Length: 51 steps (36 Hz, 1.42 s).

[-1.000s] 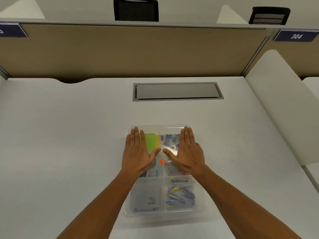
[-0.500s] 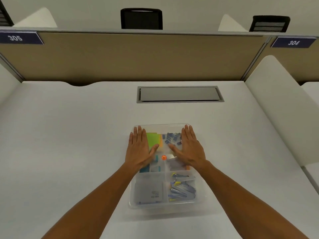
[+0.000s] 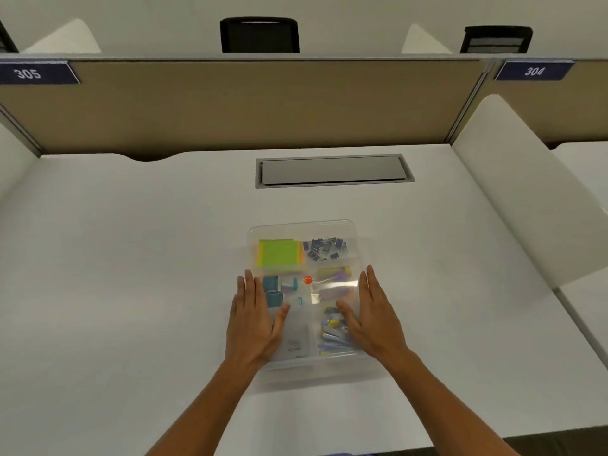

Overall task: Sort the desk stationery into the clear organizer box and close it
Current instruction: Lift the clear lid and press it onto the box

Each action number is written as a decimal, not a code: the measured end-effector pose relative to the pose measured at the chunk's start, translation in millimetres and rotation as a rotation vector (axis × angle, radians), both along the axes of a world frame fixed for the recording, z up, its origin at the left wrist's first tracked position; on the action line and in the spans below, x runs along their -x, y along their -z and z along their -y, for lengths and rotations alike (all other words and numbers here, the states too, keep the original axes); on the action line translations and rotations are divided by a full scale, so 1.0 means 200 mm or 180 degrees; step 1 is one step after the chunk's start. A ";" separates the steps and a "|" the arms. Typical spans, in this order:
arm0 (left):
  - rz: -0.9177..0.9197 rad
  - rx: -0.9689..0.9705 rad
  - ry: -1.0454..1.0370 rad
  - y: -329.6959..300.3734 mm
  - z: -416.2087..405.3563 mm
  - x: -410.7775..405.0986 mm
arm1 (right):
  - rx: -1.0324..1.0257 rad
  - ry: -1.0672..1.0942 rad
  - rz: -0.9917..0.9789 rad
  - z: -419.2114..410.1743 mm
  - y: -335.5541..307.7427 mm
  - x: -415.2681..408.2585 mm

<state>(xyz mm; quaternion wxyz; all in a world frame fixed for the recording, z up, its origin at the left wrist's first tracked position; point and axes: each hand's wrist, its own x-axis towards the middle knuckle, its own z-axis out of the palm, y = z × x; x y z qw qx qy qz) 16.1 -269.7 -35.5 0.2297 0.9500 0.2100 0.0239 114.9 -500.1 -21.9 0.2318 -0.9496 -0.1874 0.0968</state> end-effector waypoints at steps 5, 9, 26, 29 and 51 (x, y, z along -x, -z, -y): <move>-0.0080 -0.0188 0.0013 0.03 -0.01 -0.01 | 0.0134 0.0038 0.0161 -0.01 0.02 0.00; -0.0070 -0.0234 0.0002 0.04 -0.01 -0.01 | 0.0187 0.0068 0.0265 -0.01 0.04 0.00; -0.0093 -0.0351 0.0149 0.02 -0.10 -0.09 | 0.0174 0.0109 0.0287 -0.09 0.06 -0.06; -0.0089 -0.0329 0.0168 0.02 -0.10 -0.09 | 0.0200 0.0120 0.0266 -0.09 0.06 -0.06; -0.0218 -0.0584 0.0272 -0.20 0.05 0.02 | 0.0159 -0.0352 -0.0302 -0.02 -0.10 -0.07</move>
